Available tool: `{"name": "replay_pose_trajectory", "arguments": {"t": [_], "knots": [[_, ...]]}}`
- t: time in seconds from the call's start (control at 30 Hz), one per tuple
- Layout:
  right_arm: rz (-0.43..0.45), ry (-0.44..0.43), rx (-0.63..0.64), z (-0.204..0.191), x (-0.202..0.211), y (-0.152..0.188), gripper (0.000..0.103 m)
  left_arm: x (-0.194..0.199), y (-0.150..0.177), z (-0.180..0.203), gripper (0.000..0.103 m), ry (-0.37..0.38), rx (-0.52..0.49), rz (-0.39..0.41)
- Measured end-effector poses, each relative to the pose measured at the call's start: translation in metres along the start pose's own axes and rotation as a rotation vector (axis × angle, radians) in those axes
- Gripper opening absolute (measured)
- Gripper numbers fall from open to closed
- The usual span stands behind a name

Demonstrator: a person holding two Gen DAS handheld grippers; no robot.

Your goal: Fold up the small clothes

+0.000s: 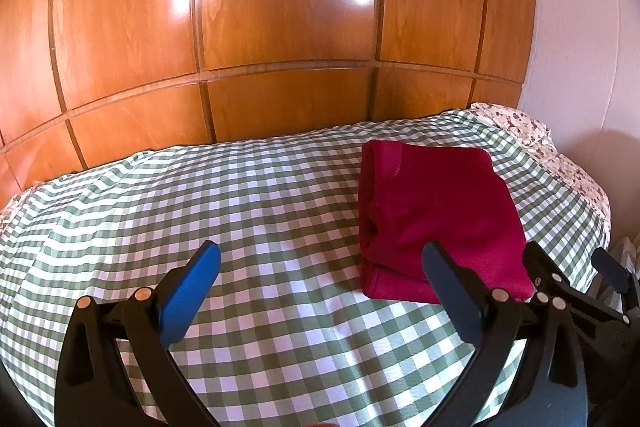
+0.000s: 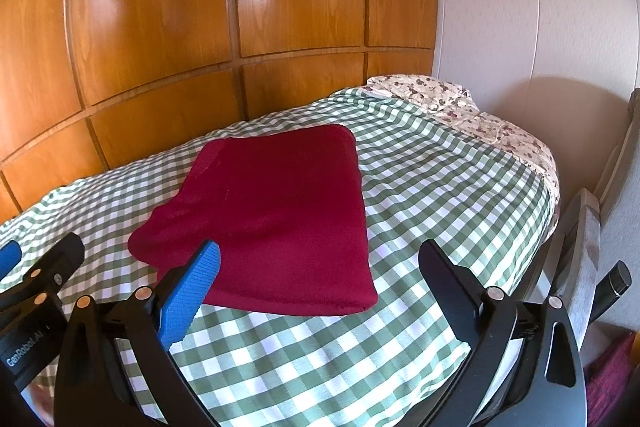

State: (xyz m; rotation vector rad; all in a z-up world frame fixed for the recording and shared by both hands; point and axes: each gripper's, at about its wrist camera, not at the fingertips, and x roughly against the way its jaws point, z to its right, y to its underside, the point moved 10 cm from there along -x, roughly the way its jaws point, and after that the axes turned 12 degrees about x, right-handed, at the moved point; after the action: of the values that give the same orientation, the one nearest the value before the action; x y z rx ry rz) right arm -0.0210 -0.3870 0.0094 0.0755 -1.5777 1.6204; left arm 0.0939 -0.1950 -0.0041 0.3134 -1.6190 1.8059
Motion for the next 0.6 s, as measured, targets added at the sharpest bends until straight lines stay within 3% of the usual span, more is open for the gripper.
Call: {"name": "replay_pose_trajectory", "arguments": {"t": [0.6], "knots": [[0.004,-0.002,0.002,-0.0014,0.0007,-0.0007,0.098,0.0045,-0.0029,0.0002,0.101,-0.009,-0.002,0.015]]}}
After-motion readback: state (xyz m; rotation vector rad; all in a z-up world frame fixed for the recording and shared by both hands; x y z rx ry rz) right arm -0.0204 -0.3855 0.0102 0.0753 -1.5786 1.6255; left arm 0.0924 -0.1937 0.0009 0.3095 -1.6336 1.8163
